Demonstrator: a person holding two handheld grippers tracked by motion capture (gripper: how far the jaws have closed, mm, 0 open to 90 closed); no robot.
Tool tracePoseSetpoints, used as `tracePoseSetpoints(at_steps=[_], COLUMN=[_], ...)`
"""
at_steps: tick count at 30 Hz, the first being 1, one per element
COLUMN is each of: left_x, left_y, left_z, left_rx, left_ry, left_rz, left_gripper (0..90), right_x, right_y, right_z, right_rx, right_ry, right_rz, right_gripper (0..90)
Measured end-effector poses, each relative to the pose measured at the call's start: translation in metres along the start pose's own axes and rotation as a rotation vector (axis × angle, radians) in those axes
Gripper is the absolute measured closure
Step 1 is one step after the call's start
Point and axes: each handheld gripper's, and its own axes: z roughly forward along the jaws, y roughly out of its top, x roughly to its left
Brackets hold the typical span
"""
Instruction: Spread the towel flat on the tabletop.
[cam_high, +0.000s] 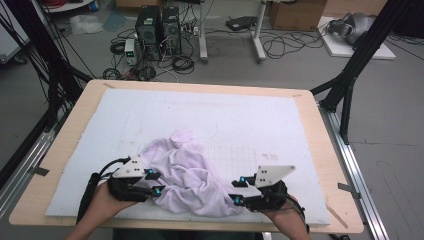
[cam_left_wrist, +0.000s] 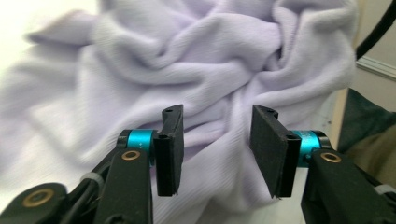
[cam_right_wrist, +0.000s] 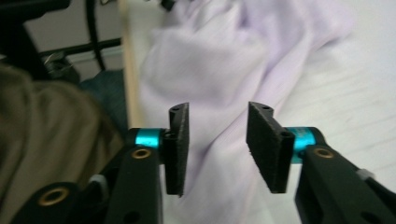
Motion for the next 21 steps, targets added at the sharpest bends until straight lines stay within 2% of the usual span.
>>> tracePoseSetpoints(at_steps=[1, 2, 4, 5, 7, 10, 13, 14, 15, 16, 18, 20, 21], left_x=[0.003, 0.005, 0.01, 0.013, 0.021, 0.03, 0.033, 0.033, 0.033, 0.033, 0.031, 0.03, 0.03], left_y=[-0.001, -0.002, -0.003, -0.003, -0.003, -0.002, 0.0, 0.0, -0.001, -0.001, -0.002, -0.002, -0.002], left_z=[-0.002, -0.003, -0.001, 0.001, 0.007, 0.016, 0.027, 0.031, 0.035, 0.037, 0.038, 0.036, 0.034], left_rx=[-0.003, -0.007, -0.005, -0.001, 0.01, 0.035, 0.055, 0.063, 0.07, 0.08, 0.073, 0.068, 0.065], left_ry=[0.014, 0.027, 0.048, 0.056, 0.069, 0.062, 0.043, 0.034, 0.025, 0.015, 0.014, 0.015, 0.018], left_rz=[-0.006, -0.014, -0.024, -0.03, -0.042, -0.06, -0.055, -0.05, -0.049, -0.048, -0.041, -0.042, -0.039], left_gripper=[52.8, 50.9, 50.3, 50.3, 50.0, 53.3, 57.6, 61.8, 70.0, 70.0, 78.4, 79.6, 81.1], right_x=[-0.005, -0.016, -0.025, -0.025, -0.035, -0.045, -0.051, -0.053, -0.054, -0.054, -0.05, -0.048, -0.045], right_y=[0.004, 0.012, 0.019, 0.019, 0.023, 0.028, 0.026, 0.024, 0.02, 0.02, 0.013, 0.011, 0.008], right_z=[0.004, 0.017, 0.035, 0.035, 0.054, 0.08, 0.097, 0.101, 0.103, 0.103, 0.099, 0.096, 0.087], right_rx=[-0.001, 0.003, 0.016, 0.016, 0.035, 0.083, 0.132, 0.147, 0.173, 0.173, 0.183, 0.178, 0.169], right_ry=[-0.008, -0.015, -0.01, -0.01, -0.003, 0.011, 0.019, 0.035, 0.053, 0.053, 0.062, 0.067, 0.06], right_rz=[0.002, 0.006, 0.0, 0.0, -0.001, -0.012, -0.009, 0.003, 0.02, 0.02, -0.005, -0.001, -0.003], right_gripper=[57.0, 55.4, 54.2, 54.2, 54.4, 55.4, 58.6, 62.9, 76.4, 76.4, 87.8, 88.2, 88.5])
